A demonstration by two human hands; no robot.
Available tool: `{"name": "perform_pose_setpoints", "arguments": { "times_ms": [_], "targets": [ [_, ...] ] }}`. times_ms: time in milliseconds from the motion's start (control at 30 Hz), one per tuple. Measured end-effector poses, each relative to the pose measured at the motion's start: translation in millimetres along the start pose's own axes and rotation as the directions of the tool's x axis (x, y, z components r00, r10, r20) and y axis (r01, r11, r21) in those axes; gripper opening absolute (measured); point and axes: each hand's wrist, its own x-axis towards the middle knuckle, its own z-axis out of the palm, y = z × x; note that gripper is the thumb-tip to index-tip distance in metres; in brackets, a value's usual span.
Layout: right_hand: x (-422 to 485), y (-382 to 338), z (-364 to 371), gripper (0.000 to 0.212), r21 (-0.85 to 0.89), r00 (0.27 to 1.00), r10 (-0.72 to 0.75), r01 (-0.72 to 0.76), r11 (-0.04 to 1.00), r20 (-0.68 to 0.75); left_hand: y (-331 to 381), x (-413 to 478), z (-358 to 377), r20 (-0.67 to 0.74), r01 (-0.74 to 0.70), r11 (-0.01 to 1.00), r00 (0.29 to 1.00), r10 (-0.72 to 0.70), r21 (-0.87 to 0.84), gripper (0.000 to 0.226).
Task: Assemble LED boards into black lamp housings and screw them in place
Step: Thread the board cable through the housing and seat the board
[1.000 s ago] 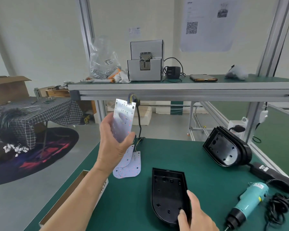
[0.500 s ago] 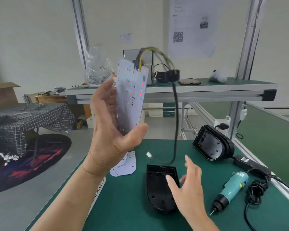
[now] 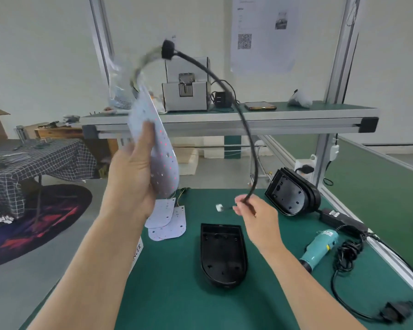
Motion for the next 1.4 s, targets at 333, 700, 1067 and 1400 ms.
{"name": "perform_pose_setpoints", "arguments": {
  "times_ms": [333, 700, 1067, 1400],
  "targets": [
    [2, -17, -11, 0.016, 0.115, 0.999, -0.009, 0.013, 0.993, -0.034, -145, -5, -45, -0.089, 0.607, 0.756, 0.762, -0.641, -0.244, 0.039],
    [12, 11, -5, 0.016, -0.03, 0.999, -0.045, 0.045, 0.999, 0.011, -205, -39, -53, 0.11, 0.795, 0.595, 0.606, -0.788, -0.113, 0.035],
    [34, -24, -33, 0.004, 0.167, 0.991, 0.025, -0.047, 0.985, 0.133, -206, -24, -67, 0.25, 0.664, 0.748, 0.726, -0.64, -0.015, 0.045],
    [49, -96, -62, 0.007, -0.088, 0.969, -0.171, 0.189, 0.978, 0.181, -163, -10, -57, 0.385, 0.505, 0.835, 0.741, -0.55, 0.221, 0.035]
  ]
}}
